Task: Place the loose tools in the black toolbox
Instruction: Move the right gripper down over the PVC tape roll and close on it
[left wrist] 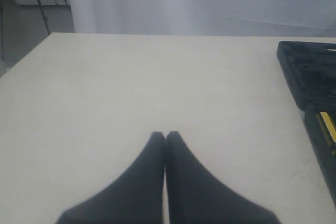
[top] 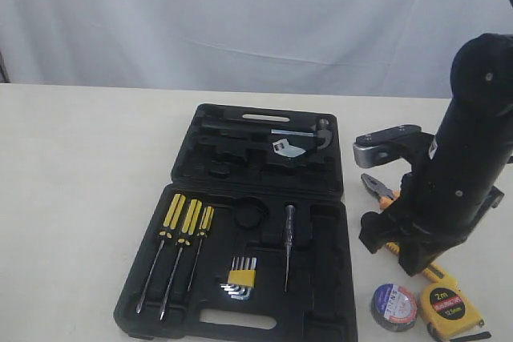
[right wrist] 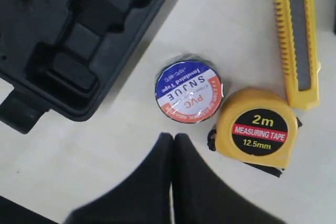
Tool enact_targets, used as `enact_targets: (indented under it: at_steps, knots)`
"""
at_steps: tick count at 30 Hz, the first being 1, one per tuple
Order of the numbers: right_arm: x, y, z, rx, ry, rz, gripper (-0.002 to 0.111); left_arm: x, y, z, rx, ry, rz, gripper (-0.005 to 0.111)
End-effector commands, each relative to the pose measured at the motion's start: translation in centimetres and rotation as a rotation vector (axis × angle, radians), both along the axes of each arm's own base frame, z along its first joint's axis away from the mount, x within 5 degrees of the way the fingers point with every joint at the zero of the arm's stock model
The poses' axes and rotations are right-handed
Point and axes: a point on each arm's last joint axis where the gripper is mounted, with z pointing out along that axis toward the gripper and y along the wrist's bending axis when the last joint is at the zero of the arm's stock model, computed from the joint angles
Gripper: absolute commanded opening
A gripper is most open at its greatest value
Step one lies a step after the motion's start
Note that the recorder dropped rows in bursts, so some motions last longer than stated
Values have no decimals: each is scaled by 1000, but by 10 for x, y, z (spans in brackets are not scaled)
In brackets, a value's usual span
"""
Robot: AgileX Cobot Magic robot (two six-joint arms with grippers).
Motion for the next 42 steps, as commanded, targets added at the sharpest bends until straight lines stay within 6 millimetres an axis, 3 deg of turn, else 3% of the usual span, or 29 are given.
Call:
enact_targets:
  at_steps: [1,3,7,8,14,31,42]
  knots:
    - [2,2,-3,12,6,-2,15,0,0,0,-5,-5,-3,0]
    - [3,2,-4,12,8,-6,30,0,0,0,-5,-5,-3,0]
    - [3,2,-4,11,2,-6,70,0,0,0,-5,-5,-3,0]
    - [4,2,-4,10,-9,-7,73,0,0,0,-5,-5,-3,0]
    - [10,1,-8,3,-48,3,74,0,0,0,-5,-5,-3,0]
    - [18,0,-60,8,84,27,74,0,0,0,-5,-5,-3,0]
    - [17,0,-66,7,94,54,83,0,0,0,-5,-5,-3,0]
